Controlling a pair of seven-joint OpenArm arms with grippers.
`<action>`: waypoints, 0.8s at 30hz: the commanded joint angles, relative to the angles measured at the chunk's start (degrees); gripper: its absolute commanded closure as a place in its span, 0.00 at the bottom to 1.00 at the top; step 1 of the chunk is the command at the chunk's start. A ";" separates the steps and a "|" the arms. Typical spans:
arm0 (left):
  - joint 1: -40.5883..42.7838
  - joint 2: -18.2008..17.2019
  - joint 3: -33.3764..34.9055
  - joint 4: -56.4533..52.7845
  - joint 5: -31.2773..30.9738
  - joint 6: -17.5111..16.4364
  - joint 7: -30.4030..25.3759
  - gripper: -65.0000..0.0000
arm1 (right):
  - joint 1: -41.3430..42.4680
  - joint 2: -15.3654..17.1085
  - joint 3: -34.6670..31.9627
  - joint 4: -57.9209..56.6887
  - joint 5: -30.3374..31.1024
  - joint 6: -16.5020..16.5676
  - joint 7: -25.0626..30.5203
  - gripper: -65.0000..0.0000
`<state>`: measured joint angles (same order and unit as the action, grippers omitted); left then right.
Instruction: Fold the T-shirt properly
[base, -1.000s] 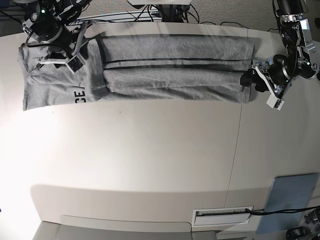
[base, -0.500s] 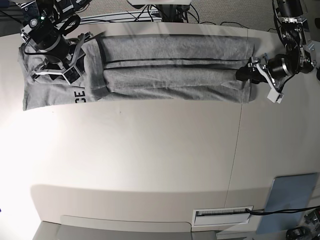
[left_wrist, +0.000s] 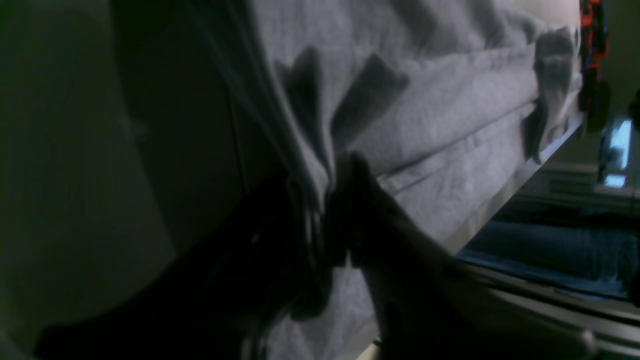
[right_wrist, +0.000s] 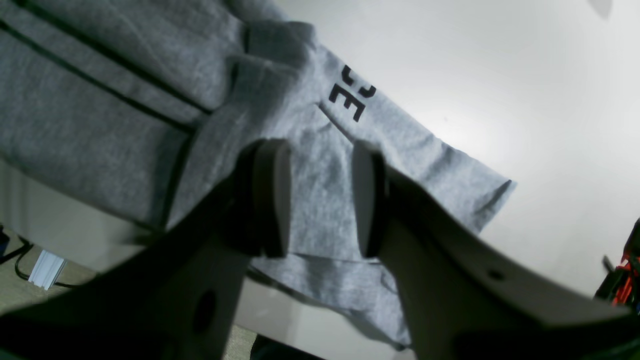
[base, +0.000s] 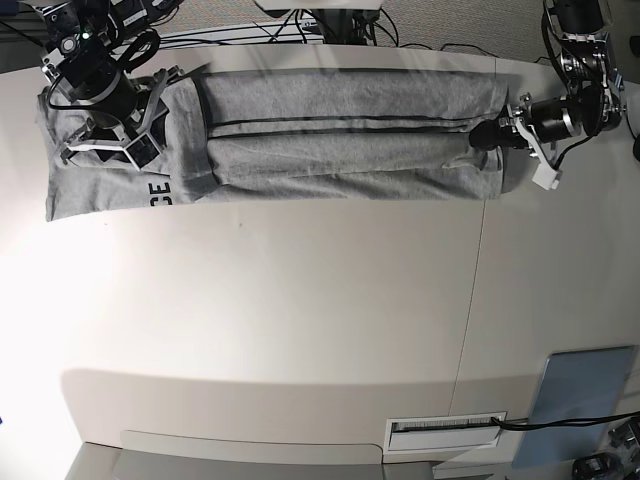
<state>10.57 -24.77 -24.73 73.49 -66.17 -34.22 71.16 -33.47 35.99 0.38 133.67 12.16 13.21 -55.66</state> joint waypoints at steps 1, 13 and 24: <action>-0.37 -1.05 -0.07 0.50 3.32 0.48 1.22 1.00 | 0.15 0.70 0.48 0.94 -1.40 -1.42 1.46 0.67; -4.70 -1.11 -3.72 10.84 24.13 8.48 1.01 1.00 | 0.15 0.70 0.72 0.66 -20.04 -13.03 2.95 0.67; 4.96 -0.52 -0.44 36.33 38.14 16.55 -2.14 1.00 | 1.03 0.70 12.17 -13.70 -6.62 -11.47 9.60 0.68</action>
<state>15.97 -24.49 -24.97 108.81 -27.57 -17.47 69.73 -32.91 35.79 11.99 119.09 6.20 2.39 -47.40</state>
